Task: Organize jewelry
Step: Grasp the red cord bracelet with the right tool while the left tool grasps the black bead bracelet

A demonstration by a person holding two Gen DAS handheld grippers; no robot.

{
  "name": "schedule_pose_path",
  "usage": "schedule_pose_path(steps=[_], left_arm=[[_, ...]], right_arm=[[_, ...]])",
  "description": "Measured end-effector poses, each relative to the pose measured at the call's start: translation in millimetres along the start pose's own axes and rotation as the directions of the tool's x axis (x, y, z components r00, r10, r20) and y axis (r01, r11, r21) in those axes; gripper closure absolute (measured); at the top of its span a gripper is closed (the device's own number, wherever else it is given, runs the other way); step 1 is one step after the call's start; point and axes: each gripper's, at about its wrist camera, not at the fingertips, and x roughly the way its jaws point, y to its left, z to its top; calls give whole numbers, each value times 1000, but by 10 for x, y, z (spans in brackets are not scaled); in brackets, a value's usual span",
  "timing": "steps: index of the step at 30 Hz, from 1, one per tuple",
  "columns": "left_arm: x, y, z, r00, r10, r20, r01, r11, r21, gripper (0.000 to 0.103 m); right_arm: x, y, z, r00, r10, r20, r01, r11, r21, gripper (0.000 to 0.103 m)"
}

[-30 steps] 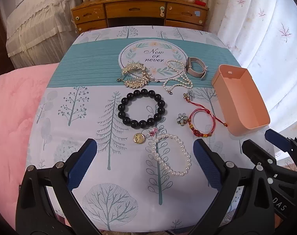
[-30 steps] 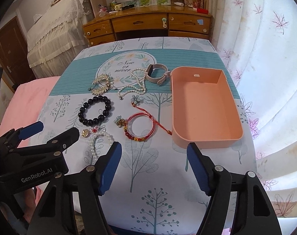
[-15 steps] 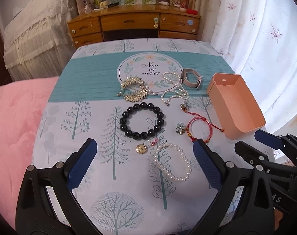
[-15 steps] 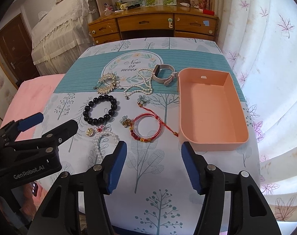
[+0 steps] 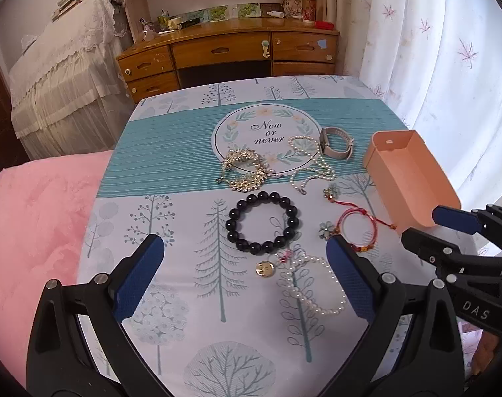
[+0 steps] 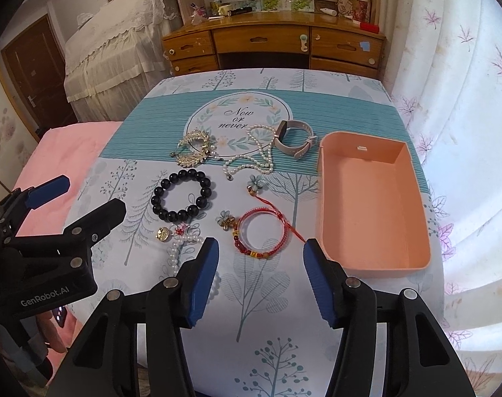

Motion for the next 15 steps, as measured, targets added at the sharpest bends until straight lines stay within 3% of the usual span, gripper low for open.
schedule_pose_path(steps=[7, 15], left_arm=[[134, 73, -34, 997, -66, -32, 66, 997, 27, 11], [553, 363, 0, 984, -103, -146, 95, 993, -64, 11]], right_arm=[[257, 40, 43, 999, 16, -42, -17, 1000, -24, 48], [595, 33, 64, 993, 40, -107, -43, 999, -31, 48]])
